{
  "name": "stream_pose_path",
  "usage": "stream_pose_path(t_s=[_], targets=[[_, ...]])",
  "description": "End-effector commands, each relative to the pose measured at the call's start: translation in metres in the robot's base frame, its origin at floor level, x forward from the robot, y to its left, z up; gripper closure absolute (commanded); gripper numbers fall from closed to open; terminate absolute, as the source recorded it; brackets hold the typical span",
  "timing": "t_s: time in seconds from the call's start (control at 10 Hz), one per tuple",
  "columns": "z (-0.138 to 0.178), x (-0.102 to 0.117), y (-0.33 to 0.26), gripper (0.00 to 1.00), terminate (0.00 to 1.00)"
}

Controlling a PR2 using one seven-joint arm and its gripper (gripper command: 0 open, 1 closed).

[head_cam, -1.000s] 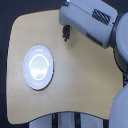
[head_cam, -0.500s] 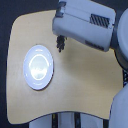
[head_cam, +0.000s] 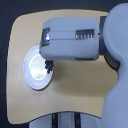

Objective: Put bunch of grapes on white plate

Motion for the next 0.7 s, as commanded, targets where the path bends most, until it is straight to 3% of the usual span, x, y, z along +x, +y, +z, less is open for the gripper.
stream_pose_path(t_s=[0.0,0.3,0.6], targets=[[-0.046,-0.020,0.072,1.00,0.00],[-0.060,-0.024,0.078,1.00,0.00],[-0.064,-0.013,0.082,1.00,0.00]])
